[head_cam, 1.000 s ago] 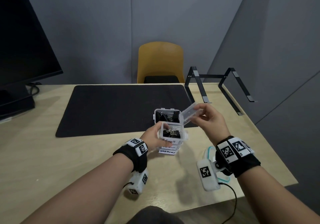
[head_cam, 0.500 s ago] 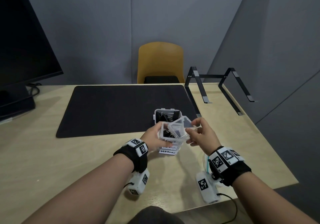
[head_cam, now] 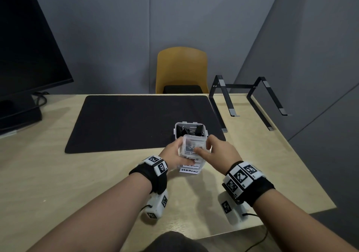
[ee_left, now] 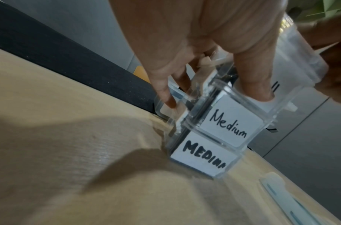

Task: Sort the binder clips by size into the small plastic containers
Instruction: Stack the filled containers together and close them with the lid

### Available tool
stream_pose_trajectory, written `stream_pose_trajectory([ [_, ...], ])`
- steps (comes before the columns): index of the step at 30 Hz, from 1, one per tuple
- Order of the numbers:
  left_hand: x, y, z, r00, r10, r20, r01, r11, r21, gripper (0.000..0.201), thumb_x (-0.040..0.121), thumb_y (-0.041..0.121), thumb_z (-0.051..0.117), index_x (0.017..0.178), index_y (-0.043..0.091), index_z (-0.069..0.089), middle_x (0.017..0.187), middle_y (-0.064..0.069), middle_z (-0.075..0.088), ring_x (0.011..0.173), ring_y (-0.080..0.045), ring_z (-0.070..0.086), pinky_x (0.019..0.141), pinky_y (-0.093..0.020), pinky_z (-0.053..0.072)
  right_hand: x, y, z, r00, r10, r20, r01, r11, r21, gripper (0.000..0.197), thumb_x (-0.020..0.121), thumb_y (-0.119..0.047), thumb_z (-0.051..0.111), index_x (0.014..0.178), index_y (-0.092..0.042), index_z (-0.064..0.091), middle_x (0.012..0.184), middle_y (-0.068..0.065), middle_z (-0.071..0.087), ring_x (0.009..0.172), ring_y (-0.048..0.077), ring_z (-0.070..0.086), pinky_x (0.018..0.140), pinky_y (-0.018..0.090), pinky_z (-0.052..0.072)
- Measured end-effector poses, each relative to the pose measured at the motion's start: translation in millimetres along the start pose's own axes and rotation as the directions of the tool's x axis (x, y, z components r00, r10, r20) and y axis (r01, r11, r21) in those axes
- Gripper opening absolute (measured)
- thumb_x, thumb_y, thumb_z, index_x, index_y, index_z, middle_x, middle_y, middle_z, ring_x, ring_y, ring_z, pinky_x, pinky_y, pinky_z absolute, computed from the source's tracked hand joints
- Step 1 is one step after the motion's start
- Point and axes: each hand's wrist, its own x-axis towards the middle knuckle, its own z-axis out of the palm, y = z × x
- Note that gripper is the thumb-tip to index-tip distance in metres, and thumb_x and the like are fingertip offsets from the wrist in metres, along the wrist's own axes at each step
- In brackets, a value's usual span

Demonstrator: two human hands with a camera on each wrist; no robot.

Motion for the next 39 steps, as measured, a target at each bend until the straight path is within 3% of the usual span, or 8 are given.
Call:
stream_pose_trajectory([
  [6, 1, 1, 0, 1.0, -0.015, 0.007, 0.015, 1.0, 0.017, 0.066, 0.063, 0.009, 0.084, 0.118, 0.028, 0.054, 0.111, 0.001, 0.065, 0.102, -0.015, 0.064, 0.092, -0.038, 0.052, 9, 1, 2, 0.982, -0.184, 0.032, 0.182, 0.982, 0.058, 0.053, 0.087, -0.041, 0.059, 0.137, -0.03, 0.045, 0.136, -0.002, 0.041, 0.127, 0.018, 0.035, 0.107, 0.029, 0.03],
  [11, -2, 3, -2, 0.99, -0.079, -0.118, 0.103, 0.972, 0.21, 0.072, 0.066, 0.017, 0.084, 0.129, 0.022, 0.05, 0.122, 0.003, 0.04, 0.106, -0.013, 0.052, 0.098, -0.031, 0.044, 11, 0, 1, 0.985, -0.16, 0.059, 0.158, 0.987, 0.028, 0.05, 0.088, -0.043, 0.056, 0.136, -0.035, 0.045, 0.14, -0.006, 0.043, 0.13, 0.017, 0.033, 0.108, 0.032, 0.03],
  [17, -12, 8, -13, 0.992, -0.066, -0.108, 0.08, 0.989, 0.128, 0.06, 0.068, -0.005, 0.071, 0.123, 0.015, 0.055, 0.107, -0.004, 0.059, 0.084, -0.016, 0.06, 0.08, -0.032, 0.052, 8, 3, 3, 0.99, -0.129, 0.06, 0.125, 0.99, 0.067, 0.048, 0.088, -0.047, 0.055, 0.135, -0.042, 0.043, 0.144, -0.011, 0.039, 0.132, 0.016, 0.031, 0.109, 0.035, 0.029],
  [20, -12, 13, -19, 0.983, -0.038, -0.179, 0.055, 0.995, 0.088, 0.05, 0.075, -0.008, 0.061, 0.122, 0.006, 0.058, 0.098, -0.002, 0.064, 0.084, -0.012, 0.061, 0.076, -0.023, 0.048, 9, 4, 5, 0.991, -0.115, 0.061, 0.111, 0.991, 0.074, 0.049, 0.088, -0.048, 0.054, 0.135, -0.043, 0.042, 0.146, -0.012, 0.037, 0.133, 0.016, 0.03, 0.11, 0.039, 0.028],
  [26, -10, 31, -12, 0.943, -0.006, -0.332, 0.038, 0.995, 0.089, 0.033, 0.071, 0.026, 0.081, 0.098, 0.016, 0.066, 0.079, 0.008, 0.063, 0.075, -0.007, 0.061, 0.074, -0.022, 0.05, 9, 4, 5, 0.993, -0.098, 0.071, 0.091, 0.992, 0.086, 0.049, 0.087, -0.049, 0.055, 0.134, -0.043, 0.043, 0.146, -0.011, 0.037, 0.134, 0.017, 0.029, 0.111, 0.043, 0.027],
  [33, -5, 33, -1, 0.936, -0.076, -0.343, 0.121, 0.986, 0.111, 0.036, 0.07, 0.017, 0.081, 0.094, 0.016, 0.055, 0.072, 0.007, 0.055, 0.063, -0.005, 0.053, 0.057, -0.018, 0.038, 11, 8, 13, 0.997, -0.024, 0.074, 0.01, 0.984, 0.18, 0.061, 0.079, -0.056, 0.06, 0.135, -0.044, 0.041, 0.14, -0.005, 0.043, 0.129, 0.02, 0.035, 0.108, 0.046, 0.033],
  [36, -2, 36, -2, 0.933, -0.085, -0.349, 0.14, 0.981, 0.137, 0.032, 0.07, 0.017, 0.081, 0.089, 0.017, 0.055, 0.07, 0.006, 0.052, 0.062, -0.006, 0.05, 0.058, -0.02, 0.039, 12, 13, 17, 0.998, 0.048, 0.035, -0.056, 0.955, 0.291, 0.084, 0.06, -0.071, 0.065, 0.133, -0.038, 0.038, 0.127, -0.005, 0.055, 0.12, 0.02, 0.049, 0.098, 0.043, 0.043],
  [39, 0, 35, -1, 0.926, -0.086, -0.368, 0.156, 0.974, 0.163, 0.029, 0.072, 0.016, 0.079, 0.089, 0.017, 0.055, 0.068, 0.006, 0.052, 0.063, -0.008, 0.052, 0.06, -0.022, 0.042, 11, 17, 15, 0.983, 0.168, 0.078, -0.185, 0.911, 0.368, 0.097, 0.062, -0.063, 0.072, 0.138, -0.017, 0.034, 0.125, 0.002, 0.056, 0.114, 0.019, 0.054, 0.088, 0.029, 0.043],
])
